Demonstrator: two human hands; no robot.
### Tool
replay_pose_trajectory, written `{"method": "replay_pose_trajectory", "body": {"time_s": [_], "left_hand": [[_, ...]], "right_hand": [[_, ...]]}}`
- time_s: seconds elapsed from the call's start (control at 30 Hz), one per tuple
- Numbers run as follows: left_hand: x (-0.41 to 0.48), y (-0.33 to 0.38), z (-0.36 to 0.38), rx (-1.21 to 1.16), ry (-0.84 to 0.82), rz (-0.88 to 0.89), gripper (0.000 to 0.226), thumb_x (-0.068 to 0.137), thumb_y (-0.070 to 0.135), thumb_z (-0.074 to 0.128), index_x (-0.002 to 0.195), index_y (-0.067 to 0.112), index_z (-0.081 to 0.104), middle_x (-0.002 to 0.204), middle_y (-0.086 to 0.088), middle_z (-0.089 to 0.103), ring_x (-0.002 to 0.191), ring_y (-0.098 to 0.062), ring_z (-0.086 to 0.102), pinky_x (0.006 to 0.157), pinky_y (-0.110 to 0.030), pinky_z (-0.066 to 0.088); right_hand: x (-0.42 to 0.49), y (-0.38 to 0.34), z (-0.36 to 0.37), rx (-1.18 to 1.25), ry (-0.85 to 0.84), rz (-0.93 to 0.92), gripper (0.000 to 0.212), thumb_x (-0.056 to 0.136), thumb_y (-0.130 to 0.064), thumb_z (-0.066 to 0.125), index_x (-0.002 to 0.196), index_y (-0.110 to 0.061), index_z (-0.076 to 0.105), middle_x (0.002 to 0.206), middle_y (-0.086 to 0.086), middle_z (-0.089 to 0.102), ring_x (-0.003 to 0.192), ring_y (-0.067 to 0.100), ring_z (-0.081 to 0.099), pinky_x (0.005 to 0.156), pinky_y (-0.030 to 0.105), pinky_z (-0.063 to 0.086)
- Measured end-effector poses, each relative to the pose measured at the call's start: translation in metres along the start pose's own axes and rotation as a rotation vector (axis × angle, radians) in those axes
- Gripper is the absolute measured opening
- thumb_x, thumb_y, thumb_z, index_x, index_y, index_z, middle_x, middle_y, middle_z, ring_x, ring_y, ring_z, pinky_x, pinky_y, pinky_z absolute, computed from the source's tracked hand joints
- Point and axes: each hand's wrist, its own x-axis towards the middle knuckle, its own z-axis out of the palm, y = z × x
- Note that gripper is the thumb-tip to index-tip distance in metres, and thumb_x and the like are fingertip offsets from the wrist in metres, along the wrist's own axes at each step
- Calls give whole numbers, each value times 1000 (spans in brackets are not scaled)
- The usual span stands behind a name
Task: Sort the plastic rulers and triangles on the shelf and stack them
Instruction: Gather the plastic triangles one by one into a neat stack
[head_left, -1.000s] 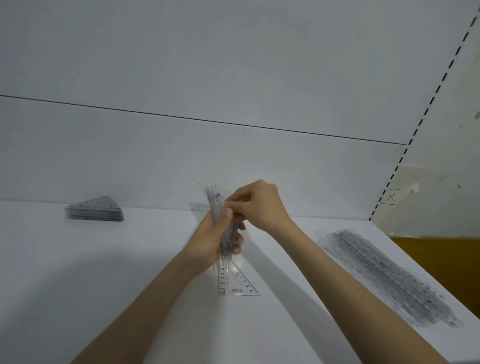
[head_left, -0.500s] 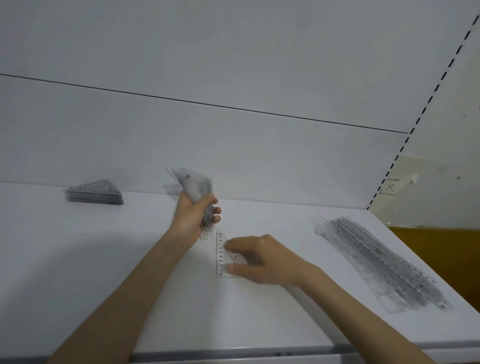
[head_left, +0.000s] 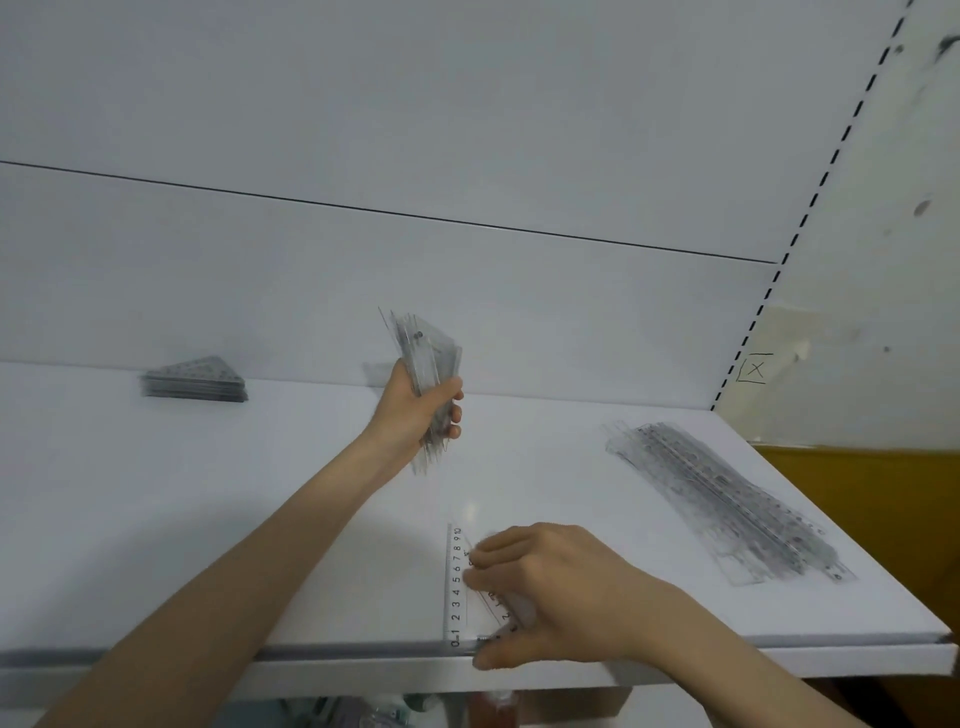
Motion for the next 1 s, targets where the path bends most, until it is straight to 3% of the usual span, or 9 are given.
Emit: {"method": "replay_pose_trajectory", "body": {"time_s": [0.13,0.23,0.3,0.4,0.5,0.6,0.7,0.87,1.0], "left_hand": [[-18,3,1,59,-47,8,31,89,10,62,114,10,44,84,-11,53,58,-19,53,49,-30,46],[-36,0,1,46,-70,-26,32,89,8,62,116,10,45,85,-12,53,58,-19,54,49,-30,47],[-46,-2,3,37,-88,-38,32,89,8,62,117,9,46,84,-11,55,59,-20,54,49,-30,47],[-55,-2,4,81,-88,-31,33,90,11,61,119,10,47,81,-8,59,63,-20,57,52,-31,48],[-62,-2,4,67,-123,-41,34,89,13,62,120,8,47,82,-10,58,62,-19,57,54,-31,48],[-69,-1,5,-138,-173,-117,35,85,16,66,116,9,51,81,-10,54,56,-18,51,48,-28,43],[-74,-1,5,-280,-235,-168,42,83,39,62,114,12,55,81,-8,55,56,-16,50,47,-26,43],[-79,3,7,-327,-243,-231,69,83,69,36,116,12,57,76,-7,52,54,-15,46,45,-23,40],[-82,-1,0,-267,-249,-179,51,76,26,69,119,6,51,83,-11,54,57,-17,50,47,-25,42]], "right_hand": [[-8,-13,-9,-118,58,-41,32,83,-46,52,66,-18,48,61,-1,52,64,25,53,46,31,40],[-7,-8,-24,-77,210,49,30,87,-33,43,96,-22,70,62,-1,67,54,21,63,52,25,50],[-1,-2,-47,131,331,162,37,85,-19,52,121,-21,62,64,-2,71,52,8,63,62,19,53],[13,9,-89,507,328,390,34,79,-2,60,111,-15,66,64,2,72,49,5,64,60,12,51],[32,23,-118,831,268,520,14,82,-5,63,92,3,71,70,11,73,67,21,73,67,20,56],[50,35,-129,1067,145,502,46,90,-36,63,97,9,68,83,15,74,83,22,73,82,20,54],[63,46,-128,1072,53,409,47,89,-39,62,97,7,67,89,13,74,88,18,72,89,20,51],[84,53,-116,793,64,369,8,85,-5,68,83,3,69,68,6,70,60,16,66,58,18,50],[96,46,-115,558,34,384,13,83,-9,68,80,4,70,71,9,73,58,13,67,58,16,50]]}}
